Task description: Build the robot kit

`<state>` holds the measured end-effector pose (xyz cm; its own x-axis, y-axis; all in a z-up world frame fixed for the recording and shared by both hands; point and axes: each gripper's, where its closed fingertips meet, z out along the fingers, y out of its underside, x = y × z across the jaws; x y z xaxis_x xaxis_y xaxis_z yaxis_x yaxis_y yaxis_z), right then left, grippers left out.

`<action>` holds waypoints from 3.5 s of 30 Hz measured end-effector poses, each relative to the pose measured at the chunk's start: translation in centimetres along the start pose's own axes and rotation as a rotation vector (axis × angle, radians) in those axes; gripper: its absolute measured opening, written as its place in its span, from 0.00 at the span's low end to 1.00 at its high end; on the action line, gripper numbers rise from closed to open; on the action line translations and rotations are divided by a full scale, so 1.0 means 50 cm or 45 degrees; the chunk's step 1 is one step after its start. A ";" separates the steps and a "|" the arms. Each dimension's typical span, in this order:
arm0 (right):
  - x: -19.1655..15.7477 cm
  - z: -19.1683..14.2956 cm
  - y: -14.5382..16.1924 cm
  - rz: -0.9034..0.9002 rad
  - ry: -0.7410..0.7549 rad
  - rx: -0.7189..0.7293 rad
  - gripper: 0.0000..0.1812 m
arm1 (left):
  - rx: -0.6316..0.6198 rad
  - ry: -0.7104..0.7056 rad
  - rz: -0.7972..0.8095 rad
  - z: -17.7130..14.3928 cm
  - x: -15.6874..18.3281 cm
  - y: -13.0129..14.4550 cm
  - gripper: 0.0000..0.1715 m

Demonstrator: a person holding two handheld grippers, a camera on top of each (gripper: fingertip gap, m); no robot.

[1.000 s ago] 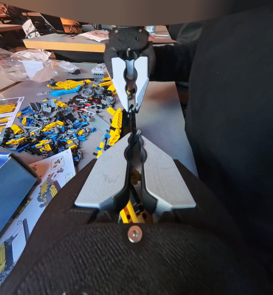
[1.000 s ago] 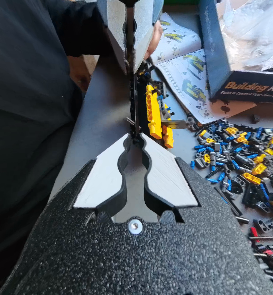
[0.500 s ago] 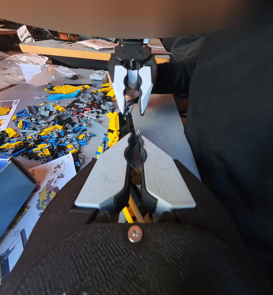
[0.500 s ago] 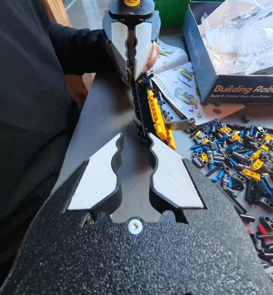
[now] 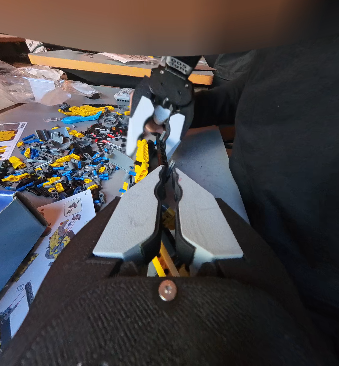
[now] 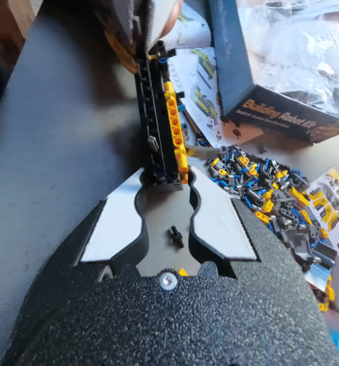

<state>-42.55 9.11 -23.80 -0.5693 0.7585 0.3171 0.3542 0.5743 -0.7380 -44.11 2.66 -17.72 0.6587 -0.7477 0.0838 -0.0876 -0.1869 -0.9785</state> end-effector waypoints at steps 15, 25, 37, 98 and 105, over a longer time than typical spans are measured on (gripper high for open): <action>-0.078 -0.028 -0.003 0.325 -0.302 0.013 0.21 | 0.071 0.023 -0.210 0.014 0.041 -0.013 0.01; -0.036 -0.119 -0.137 0.225 -0.233 0.235 0.20 | 0.062 -0.017 -0.156 0.016 0.043 -0.012 0.01; -0.074 -0.012 -0.159 -0.002 -0.207 -0.038 0.05 | 0.075 -0.055 -0.140 0.017 0.040 -0.012 0.01; -0.092 -0.014 -0.155 -0.189 -0.114 -0.025 0.04 | -0.442 0.266 -0.825 0.035 0.031 0.091 0.56; -0.100 -0.013 -0.157 -0.239 -0.093 -0.012 0.04 | -0.405 0.174 -0.851 0.043 0.032 0.085 0.56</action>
<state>-42.01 0.97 -19.21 -0.6779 0.6140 0.4042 0.2436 0.7064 -0.6646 -41.81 2.02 -22.12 0.5506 -0.4788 0.6838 0.0729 -0.7884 -0.6108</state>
